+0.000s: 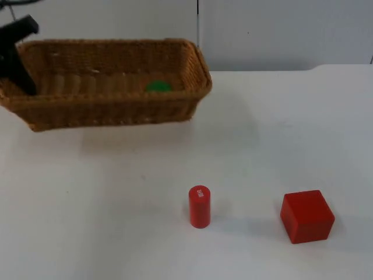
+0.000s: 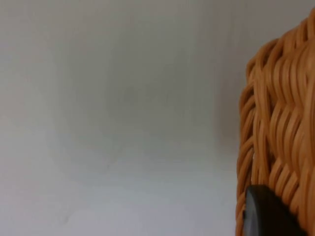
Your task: Pick up the basket with the left hand and place the object to the left of the red cylinder into the basket with the right hand.
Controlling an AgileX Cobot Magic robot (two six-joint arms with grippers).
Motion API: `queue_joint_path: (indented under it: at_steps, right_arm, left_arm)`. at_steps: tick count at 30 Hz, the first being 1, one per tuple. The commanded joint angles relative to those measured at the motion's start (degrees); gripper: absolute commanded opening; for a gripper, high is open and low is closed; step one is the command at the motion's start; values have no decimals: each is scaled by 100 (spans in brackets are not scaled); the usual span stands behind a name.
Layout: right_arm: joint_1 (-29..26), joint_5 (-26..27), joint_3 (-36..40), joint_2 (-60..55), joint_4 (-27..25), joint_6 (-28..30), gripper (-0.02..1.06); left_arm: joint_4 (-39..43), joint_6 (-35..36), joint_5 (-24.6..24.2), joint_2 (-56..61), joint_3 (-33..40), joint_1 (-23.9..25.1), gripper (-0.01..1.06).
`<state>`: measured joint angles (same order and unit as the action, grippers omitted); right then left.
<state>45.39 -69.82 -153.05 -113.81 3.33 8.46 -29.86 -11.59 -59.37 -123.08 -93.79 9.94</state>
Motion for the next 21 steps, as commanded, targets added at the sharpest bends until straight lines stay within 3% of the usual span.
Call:
queue_joint_path:
  at_steps: [1, 8, 11, 15, 16, 18, 21]
  right_arm:
    - [-16, -15, 25, 76, 90, 19, 105]
    - [-16, -15, 25, 90, 111, 19, 105]
    - [-16, -15, 25, 90, 111, 19, 105]
    - [-16, -15, 25, 143, 96, 138, 105]
    - [-16, -15, 25, 143, 96, 138, 105]
    - [-16, -15, 25, 237, 96, 166, 105]
    - [-16, -15, 29, 385, 87, 166, 105]
  left_arm:
    - [-263, -63, 220, -192, -15, -113, 0]
    - [-517, -306, 378, -718, -15, -162, 0]
    - [-517, -447, 400, -821, -15, -162, 6]
    - [-382, -590, 427, -884, -15, -162, 40]
    - [-382, -590, 427, -884, -15, -162, 40]
    - [-380, -579, 470, -841, -15, -124, 69]
    - [-309, -579, 470, -685, -15, -95, 88]
